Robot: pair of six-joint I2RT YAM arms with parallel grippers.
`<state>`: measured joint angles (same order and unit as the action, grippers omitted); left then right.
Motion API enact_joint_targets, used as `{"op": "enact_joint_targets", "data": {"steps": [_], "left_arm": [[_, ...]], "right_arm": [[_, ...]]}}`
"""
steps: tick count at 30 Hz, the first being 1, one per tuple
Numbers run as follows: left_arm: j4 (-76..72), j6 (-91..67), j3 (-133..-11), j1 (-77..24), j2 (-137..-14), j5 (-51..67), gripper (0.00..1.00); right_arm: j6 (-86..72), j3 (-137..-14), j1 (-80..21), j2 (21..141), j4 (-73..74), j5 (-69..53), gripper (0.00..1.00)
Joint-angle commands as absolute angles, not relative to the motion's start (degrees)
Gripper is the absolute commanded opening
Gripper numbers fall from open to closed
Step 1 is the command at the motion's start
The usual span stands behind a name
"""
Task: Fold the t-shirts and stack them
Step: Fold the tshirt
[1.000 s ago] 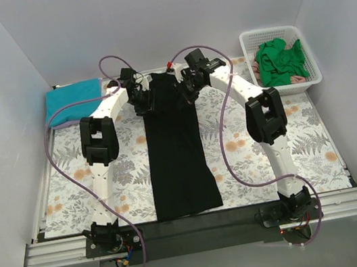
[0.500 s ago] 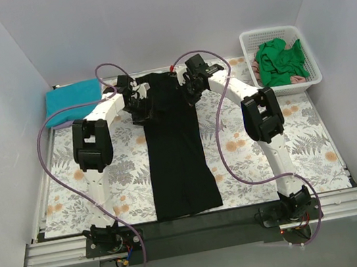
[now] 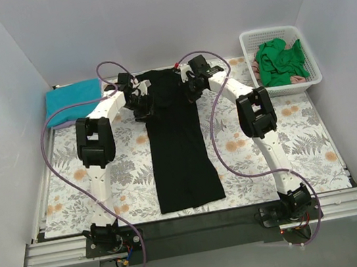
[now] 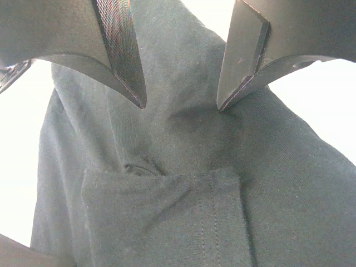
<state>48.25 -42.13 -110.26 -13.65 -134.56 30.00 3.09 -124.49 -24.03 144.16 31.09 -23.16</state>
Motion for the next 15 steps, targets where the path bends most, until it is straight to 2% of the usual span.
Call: {"op": "enact_joint_targets", "data": {"steps": [1, 10, 12, 15], "left_arm": [[47.81, -41.75, -112.23, -13.45, -138.51, 29.44, 0.53], [49.57, -42.28, -122.51, -11.34, -144.41, 29.79, 0.56], [49.22, -41.66, -122.35, -11.25, -142.83, 30.49, 0.58], [48.26, -40.87, -122.26, -10.9, -137.76, 34.71, 0.7]], "right_arm": [[1.85, -127.96, -22.94, 147.39, 27.61, -22.06, 0.09], [0.44, -129.82, -21.71, 147.93, 21.71, -20.48, 0.18], [0.44, -129.64, -21.62, 146.09, 21.36, -21.61, 0.29], [0.44, -128.68, -21.71, 141.18, 21.18, -28.36, 0.46]]}}
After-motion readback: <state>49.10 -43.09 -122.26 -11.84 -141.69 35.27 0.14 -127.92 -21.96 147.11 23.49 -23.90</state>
